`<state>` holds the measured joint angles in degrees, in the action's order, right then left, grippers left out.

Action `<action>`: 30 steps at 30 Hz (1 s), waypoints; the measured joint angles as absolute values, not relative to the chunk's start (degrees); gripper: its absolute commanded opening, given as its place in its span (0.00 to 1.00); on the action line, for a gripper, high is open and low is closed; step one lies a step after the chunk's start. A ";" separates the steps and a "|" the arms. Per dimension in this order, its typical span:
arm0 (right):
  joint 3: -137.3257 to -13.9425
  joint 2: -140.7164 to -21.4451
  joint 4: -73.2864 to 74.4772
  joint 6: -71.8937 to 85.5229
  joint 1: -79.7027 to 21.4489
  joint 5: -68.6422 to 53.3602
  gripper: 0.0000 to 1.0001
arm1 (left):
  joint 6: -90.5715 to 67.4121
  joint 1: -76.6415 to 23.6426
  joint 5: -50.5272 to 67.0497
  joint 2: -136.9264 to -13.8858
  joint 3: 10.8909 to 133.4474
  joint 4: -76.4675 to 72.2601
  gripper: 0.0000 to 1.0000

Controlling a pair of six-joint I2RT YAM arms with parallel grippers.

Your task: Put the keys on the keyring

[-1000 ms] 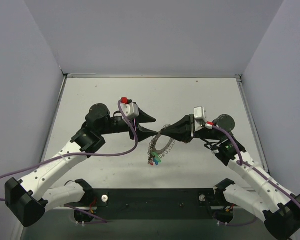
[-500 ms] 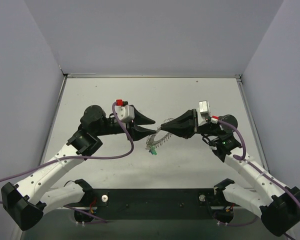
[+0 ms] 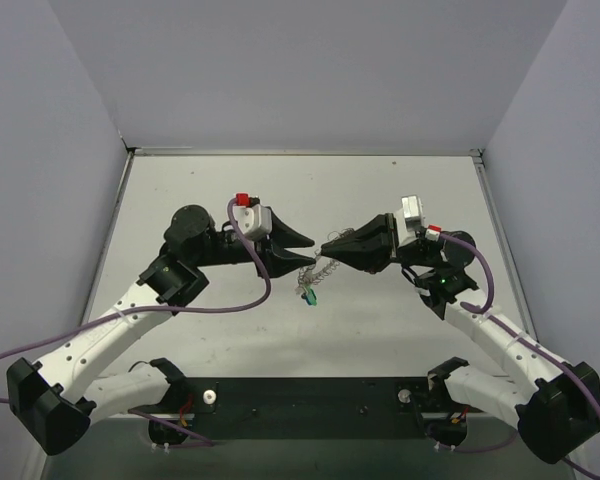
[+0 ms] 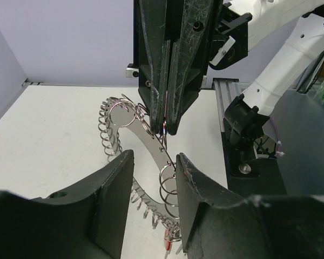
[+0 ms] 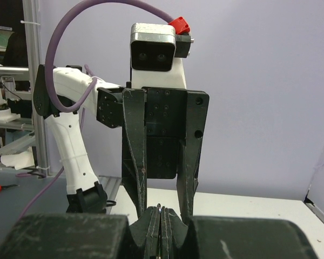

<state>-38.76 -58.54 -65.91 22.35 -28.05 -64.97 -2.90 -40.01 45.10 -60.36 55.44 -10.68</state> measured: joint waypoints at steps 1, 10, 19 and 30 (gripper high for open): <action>-38.76 -58.54 -65.91 22.35 -28.05 -64.97 0.00 | -3.09 -40.01 45.12 -60.53 55.44 -10.74 0.45; -37.89 -58.54 -65.65 21.56 -28.05 -64.55 0.00 | -5.37 -40.14 45.19 -62.11 55.44 -12.88 0.39; -37.30 -58.35 -64.34 19.81 -27.73 -63.72 0.00 | -6.35 -40.56 45.36 -63.86 55.96 -13.89 0.00; -36.93 -54.76 -58.70 15.31 -27.81 -60.49 0.49 | -2.98 -42.06 41.41 -63.22 56.49 -10.44 0.00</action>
